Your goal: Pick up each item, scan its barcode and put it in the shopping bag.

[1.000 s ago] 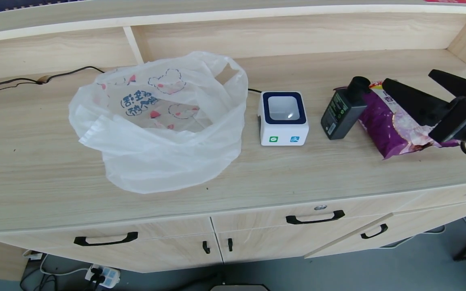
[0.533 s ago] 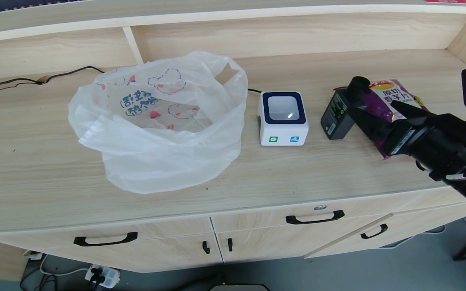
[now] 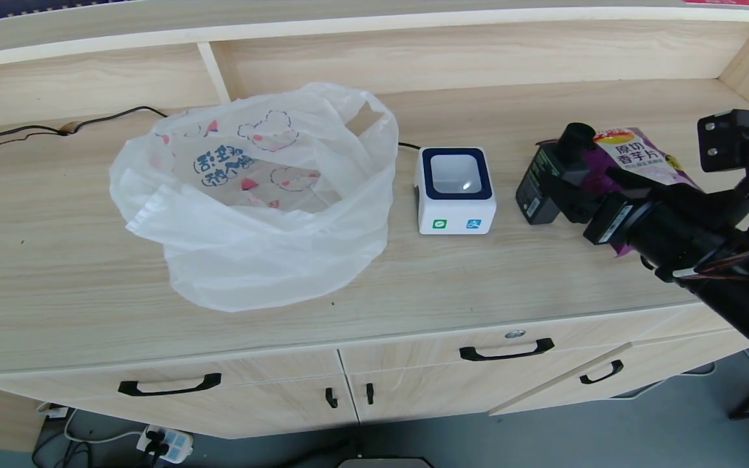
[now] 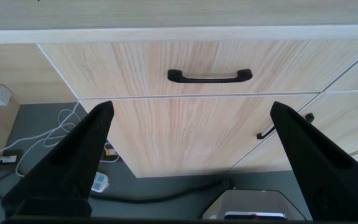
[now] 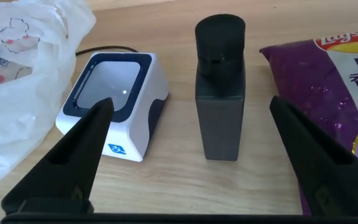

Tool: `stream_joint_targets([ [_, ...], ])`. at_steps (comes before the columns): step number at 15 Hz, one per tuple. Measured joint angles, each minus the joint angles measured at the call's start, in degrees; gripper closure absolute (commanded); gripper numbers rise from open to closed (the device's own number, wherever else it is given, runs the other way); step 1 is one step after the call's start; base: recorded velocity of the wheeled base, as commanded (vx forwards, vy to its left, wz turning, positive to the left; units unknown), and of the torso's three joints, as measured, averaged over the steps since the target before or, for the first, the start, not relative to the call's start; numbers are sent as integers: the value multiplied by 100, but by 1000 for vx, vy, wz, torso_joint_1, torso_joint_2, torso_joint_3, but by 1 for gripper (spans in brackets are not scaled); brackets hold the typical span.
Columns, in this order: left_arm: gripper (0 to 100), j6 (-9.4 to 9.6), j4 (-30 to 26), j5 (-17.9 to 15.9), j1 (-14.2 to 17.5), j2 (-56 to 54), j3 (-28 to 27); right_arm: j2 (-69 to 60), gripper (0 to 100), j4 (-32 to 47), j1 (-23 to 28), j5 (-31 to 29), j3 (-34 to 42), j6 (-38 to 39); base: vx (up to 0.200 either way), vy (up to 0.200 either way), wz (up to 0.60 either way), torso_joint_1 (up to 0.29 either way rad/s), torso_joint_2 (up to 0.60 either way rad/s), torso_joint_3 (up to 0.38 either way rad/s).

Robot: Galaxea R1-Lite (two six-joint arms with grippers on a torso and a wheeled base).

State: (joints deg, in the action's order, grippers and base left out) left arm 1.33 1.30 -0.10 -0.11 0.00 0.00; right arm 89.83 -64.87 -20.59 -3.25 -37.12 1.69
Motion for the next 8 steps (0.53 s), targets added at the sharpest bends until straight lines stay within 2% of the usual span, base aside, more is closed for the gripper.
stream_joint_targets([
  [6,0,0,-2,0,4,0,0,728,0,-1000,124,-9,-246,-210,0,0,0,0,0,0],
  [8,0,0,0,0,1,0,0,953,0,-1108,150,-9,-312,-273,0,0,0,0,0,0],
])
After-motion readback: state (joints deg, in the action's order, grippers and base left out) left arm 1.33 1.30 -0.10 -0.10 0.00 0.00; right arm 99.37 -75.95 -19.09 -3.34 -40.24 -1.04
